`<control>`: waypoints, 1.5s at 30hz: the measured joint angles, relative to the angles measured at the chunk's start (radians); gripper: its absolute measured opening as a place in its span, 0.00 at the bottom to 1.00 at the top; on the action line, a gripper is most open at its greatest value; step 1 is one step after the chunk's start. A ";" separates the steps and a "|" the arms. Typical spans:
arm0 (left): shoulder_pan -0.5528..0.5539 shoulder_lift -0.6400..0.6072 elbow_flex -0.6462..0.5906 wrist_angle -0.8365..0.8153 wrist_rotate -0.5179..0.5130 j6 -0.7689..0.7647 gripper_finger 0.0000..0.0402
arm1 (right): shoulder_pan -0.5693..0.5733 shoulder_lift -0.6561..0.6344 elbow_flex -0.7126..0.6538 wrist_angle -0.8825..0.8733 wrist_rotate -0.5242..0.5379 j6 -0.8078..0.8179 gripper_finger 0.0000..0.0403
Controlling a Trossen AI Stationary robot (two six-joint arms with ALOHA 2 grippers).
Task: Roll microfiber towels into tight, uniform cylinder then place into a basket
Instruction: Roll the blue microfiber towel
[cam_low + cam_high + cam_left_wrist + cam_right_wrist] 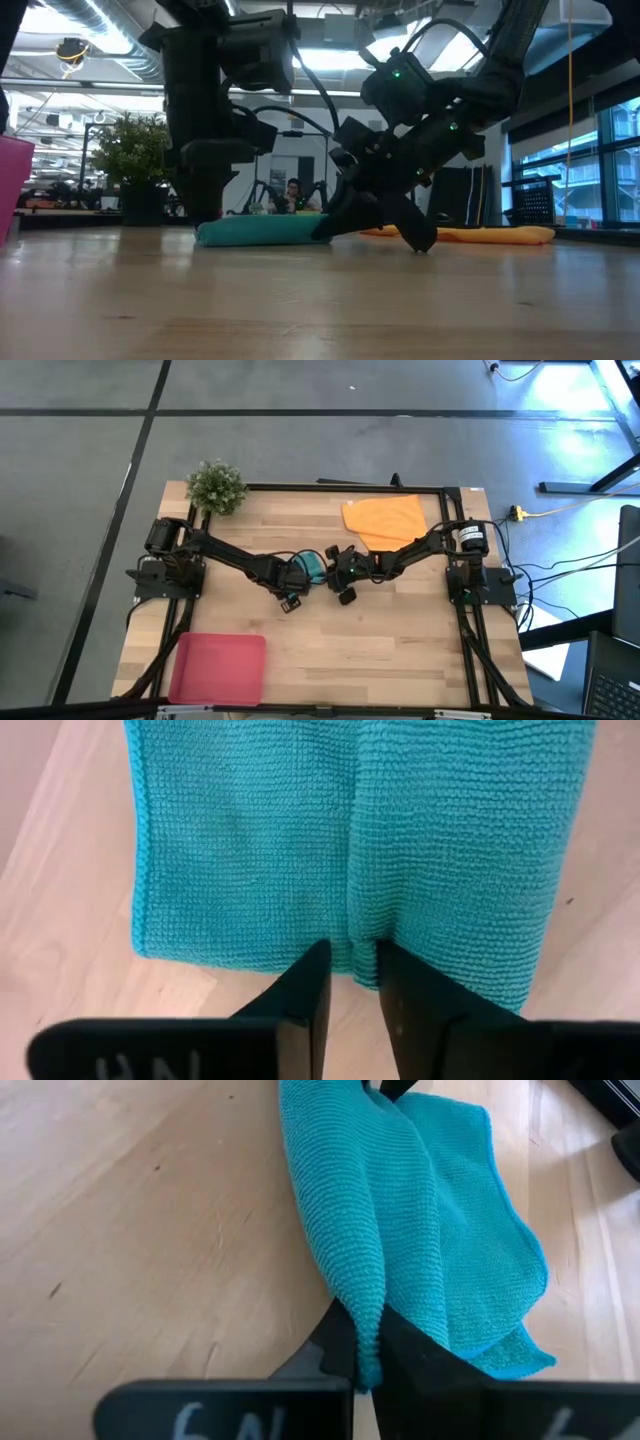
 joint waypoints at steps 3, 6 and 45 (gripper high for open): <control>0.003 -0.007 -0.001 -0.002 0.006 -0.013 0.19 | 0.000 0.000 0.000 0.000 0.000 0.000 0.03; -0.004 -0.030 -0.004 -0.007 -0.018 -0.024 0.18 | 0.000 0.000 0.000 -0.005 -0.002 0.001 0.03; -0.191 -0.218 0.002 -0.054 -0.164 -0.048 0.19 | -0.084 0.001 0.403 -0.674 -0.366 0.449 0.03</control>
